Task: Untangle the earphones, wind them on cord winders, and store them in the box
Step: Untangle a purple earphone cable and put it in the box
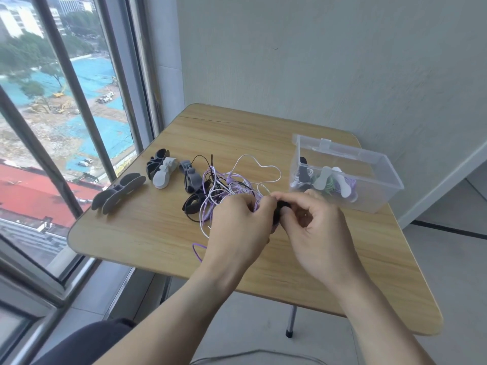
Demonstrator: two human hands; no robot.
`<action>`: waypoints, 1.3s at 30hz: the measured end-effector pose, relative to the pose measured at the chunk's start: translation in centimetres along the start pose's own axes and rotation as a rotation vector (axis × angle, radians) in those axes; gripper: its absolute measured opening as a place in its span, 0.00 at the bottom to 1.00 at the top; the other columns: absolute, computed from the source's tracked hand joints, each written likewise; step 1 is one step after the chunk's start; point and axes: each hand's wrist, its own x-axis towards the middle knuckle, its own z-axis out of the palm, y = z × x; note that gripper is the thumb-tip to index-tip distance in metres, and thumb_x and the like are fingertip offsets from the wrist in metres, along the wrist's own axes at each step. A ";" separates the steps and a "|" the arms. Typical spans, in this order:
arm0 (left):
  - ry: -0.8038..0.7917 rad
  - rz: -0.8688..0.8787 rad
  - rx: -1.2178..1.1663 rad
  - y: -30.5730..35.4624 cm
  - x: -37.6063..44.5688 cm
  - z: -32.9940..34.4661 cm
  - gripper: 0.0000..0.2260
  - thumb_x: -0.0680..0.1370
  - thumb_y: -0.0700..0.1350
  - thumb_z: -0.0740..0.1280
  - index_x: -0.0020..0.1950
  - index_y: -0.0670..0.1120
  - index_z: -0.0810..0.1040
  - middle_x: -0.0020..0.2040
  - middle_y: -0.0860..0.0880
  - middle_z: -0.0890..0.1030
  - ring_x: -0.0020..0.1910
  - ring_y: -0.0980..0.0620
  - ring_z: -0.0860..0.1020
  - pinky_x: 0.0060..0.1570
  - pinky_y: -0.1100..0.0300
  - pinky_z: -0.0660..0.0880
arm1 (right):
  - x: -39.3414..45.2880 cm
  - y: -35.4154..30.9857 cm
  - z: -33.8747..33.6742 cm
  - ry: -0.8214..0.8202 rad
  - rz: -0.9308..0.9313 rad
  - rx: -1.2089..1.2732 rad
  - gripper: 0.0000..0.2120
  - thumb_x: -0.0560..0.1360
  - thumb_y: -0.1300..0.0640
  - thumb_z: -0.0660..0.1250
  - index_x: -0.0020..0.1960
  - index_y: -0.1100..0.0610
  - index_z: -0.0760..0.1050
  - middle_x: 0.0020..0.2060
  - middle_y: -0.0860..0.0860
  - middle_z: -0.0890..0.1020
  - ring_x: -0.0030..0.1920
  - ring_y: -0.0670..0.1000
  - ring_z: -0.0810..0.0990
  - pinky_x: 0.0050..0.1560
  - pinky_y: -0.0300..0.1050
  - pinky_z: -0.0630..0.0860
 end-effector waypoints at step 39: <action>0.001 -0.015 0.043 0.2 1.5 -1.4 0.17 0.75 0.44 0.61 0.32 0.33 0.75 0.21 0.43 0.77 0.20 0.50 0.71 0.26 0.60 0.70 | 0.7 0.8 0.5 0.031 0.464 0.585 0.09 0.80 0.59 0.67 0.48 0.59 0.86 0.37 0.55 0.81 0.34 0.49 0.73 0.36 0.42 0.73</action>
